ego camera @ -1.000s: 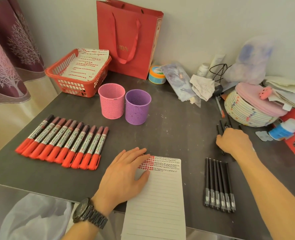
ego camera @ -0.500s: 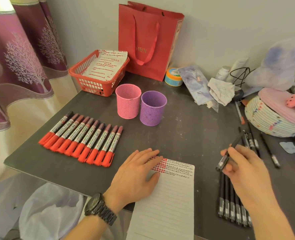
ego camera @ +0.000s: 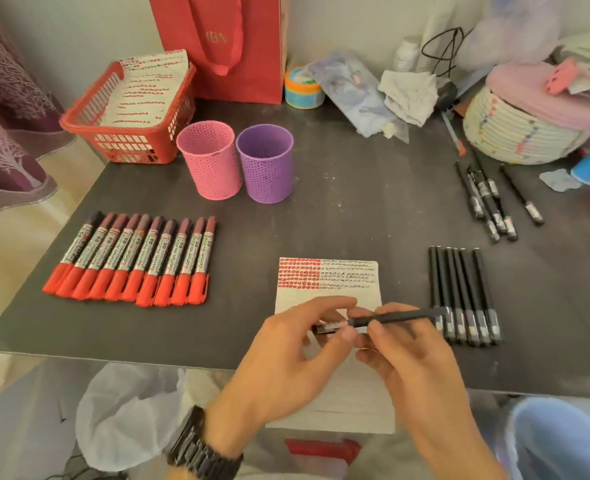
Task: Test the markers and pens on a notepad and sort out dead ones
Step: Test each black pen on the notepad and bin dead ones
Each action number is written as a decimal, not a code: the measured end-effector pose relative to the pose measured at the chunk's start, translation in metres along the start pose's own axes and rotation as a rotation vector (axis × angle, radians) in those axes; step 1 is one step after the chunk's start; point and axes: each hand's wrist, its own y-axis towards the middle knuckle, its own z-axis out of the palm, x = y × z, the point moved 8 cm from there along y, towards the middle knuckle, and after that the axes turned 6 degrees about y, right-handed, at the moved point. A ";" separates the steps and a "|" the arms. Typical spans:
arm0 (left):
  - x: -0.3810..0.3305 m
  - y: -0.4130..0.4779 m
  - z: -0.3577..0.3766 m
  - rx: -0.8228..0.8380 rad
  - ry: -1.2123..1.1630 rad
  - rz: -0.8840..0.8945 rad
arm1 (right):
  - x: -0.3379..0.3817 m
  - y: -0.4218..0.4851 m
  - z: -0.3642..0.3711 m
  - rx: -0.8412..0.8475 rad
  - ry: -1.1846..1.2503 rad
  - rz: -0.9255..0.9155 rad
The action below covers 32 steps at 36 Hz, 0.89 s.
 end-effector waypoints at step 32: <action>0.000 0.001 -0.001 0.072 0.216 -0.043 | 0.034 -0.018 -0.002 0.062 -0.103 -0.240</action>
